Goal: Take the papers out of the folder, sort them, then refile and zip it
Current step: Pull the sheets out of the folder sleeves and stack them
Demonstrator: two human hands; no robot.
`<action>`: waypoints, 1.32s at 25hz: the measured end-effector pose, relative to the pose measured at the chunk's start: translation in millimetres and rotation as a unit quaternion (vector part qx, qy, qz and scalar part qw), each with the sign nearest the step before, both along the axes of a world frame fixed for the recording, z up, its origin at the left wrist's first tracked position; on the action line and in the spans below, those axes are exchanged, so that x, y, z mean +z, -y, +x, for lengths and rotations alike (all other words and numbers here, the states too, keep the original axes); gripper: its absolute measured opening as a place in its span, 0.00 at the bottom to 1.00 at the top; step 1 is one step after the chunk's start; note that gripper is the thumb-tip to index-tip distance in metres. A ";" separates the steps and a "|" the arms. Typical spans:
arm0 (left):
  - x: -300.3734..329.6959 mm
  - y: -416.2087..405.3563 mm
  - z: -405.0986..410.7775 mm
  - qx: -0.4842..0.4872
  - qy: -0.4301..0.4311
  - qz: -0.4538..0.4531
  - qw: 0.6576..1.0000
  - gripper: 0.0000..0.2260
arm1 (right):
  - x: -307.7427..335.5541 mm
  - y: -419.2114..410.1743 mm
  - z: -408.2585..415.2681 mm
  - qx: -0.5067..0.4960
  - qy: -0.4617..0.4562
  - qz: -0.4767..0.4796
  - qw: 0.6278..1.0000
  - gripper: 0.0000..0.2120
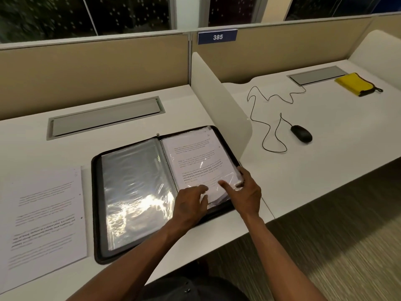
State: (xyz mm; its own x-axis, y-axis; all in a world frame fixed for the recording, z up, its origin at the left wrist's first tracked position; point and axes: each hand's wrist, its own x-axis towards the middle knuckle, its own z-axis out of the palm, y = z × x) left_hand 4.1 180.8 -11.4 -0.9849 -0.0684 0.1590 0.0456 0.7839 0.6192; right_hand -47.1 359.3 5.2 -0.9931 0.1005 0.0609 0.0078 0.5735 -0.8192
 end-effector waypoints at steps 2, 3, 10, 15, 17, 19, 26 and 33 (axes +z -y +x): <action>-1.7 0.5 1.2 0.016 0.008 0.026 1.000 0.13 | -4.4 -1.8 7.8 0.070 0.001 -0.012 0.997 0.52; -2.2 1.6 1.7 0.022 0.010 0.041 0.999 0.14 | -8.8 -1.9 10.8 0.100 -0.003 -0.011 0.995 0.55; -2.6 7.2 8.8 0.013 -0.009 0.080 0.997 0.13 | -13.8 24.5 11.2 -0.090 0.010 -0.045 0.995 0.26; -0.4 12.5 16.8 -0.018 0.000 0.095 0.995 0.17 | -13.2 24.3 19.6 -0.113 0.024 -0.016 0.993 0.29; -4.9 16.5 22.4 -0.046 0.007 0.099 0.994 0.17 | -12.3 20.5 29.0 -0.128 0.036 -0.010 0.991 0.30; -7.5 19.2 27.5 -0.063 0.016 0.101 0.993 0.18 | -7.9 17.4 41.1 -0.144 0.045 -0.002 0.989 0.32; -8.7 26.1 67.8 -0.061 -0.005 0.114 0.992 0.20 | 5.2 8.1 106.4 -0.194 0.094 -0.115 0.970 0.27; 7.3 26.1 107.1 0.142 0.158 0.330 0.920 0.22 | 8.2 5.3 167.9 -0.235 0.139 -0.189 0.943 0.18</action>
State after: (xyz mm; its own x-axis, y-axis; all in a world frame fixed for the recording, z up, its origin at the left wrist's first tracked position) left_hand 111.2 154.7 -4.0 -0.9022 -0.3094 -0.3005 -0.3669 0.1845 0.9118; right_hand 120.9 354.0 13.4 -0.8061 0.4954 -0.3239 0.4327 0.1199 -0.8935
